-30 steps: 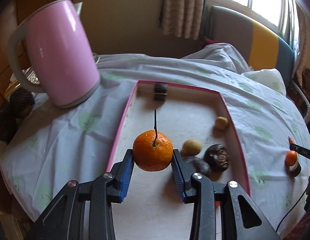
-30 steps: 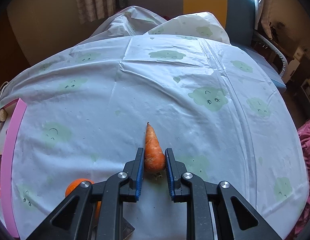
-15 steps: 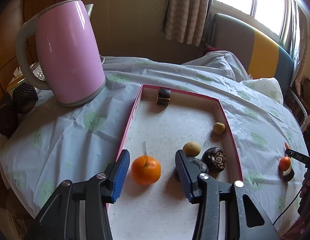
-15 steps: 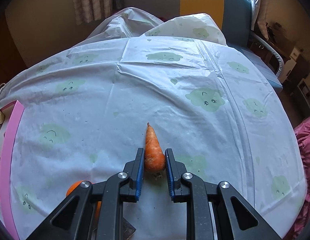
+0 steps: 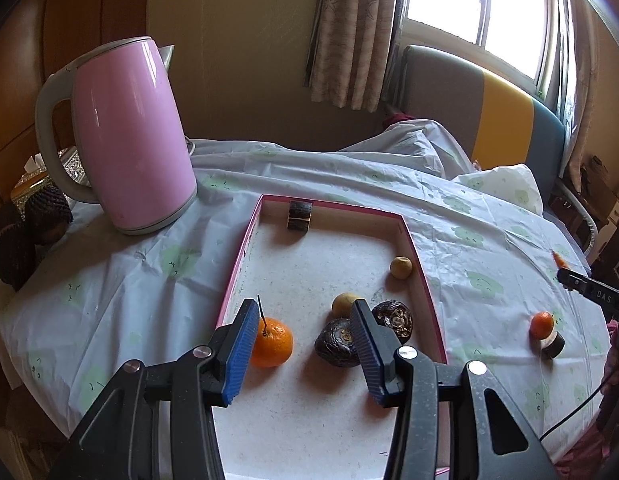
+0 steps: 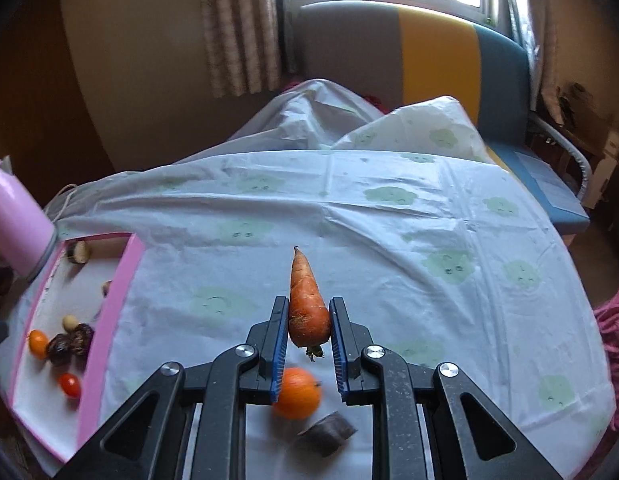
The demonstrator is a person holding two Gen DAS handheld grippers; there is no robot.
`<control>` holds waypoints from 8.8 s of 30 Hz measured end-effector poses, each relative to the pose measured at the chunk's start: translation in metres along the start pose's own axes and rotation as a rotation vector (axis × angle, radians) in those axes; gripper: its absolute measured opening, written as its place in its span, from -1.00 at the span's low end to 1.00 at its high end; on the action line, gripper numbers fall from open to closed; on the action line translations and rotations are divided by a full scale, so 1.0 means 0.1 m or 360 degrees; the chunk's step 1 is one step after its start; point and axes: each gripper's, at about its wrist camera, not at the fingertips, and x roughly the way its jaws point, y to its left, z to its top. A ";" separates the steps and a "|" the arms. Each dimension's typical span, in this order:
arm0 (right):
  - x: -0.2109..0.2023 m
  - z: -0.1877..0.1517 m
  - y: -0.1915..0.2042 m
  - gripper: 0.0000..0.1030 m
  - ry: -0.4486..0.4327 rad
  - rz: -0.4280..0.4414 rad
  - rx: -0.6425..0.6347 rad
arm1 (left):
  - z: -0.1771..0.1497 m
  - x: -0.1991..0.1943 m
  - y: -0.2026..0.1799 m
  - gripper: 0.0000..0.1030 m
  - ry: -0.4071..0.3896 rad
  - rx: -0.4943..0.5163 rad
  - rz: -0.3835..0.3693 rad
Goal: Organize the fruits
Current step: 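Carry the carrot into the tray and release it with the right gripper, then move both grippers back to the last orange and dark slice on the cloth, then grasp the dark cylinder slice with the right gripper while the left gripper grasps the orange, then carry the orange into the tray and release it with the left gripper, then carry the dark slice into the tray and release it with the right gripper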
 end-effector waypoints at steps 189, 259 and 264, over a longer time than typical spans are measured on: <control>0.41 -0.83 -0.57 -0.20 -0.0088 -0.0051 0.0353 | -0.65 0.82 -2.02 -0.24 0.0274 0.0537 -0.0551; 0.35 -0.74 0.01 -0.22 -0.0029 -0.0098 0.0074 | 0.13 0.07 -0.02 0.01 -0.0018 0.0020 0.0079; 0.29 -0.59 0.64 -0.22 -0.0042 0.0176 -0.0087 | 0.09 -0.06 0.09 0.02 -0.0049 -0.0015 0.0104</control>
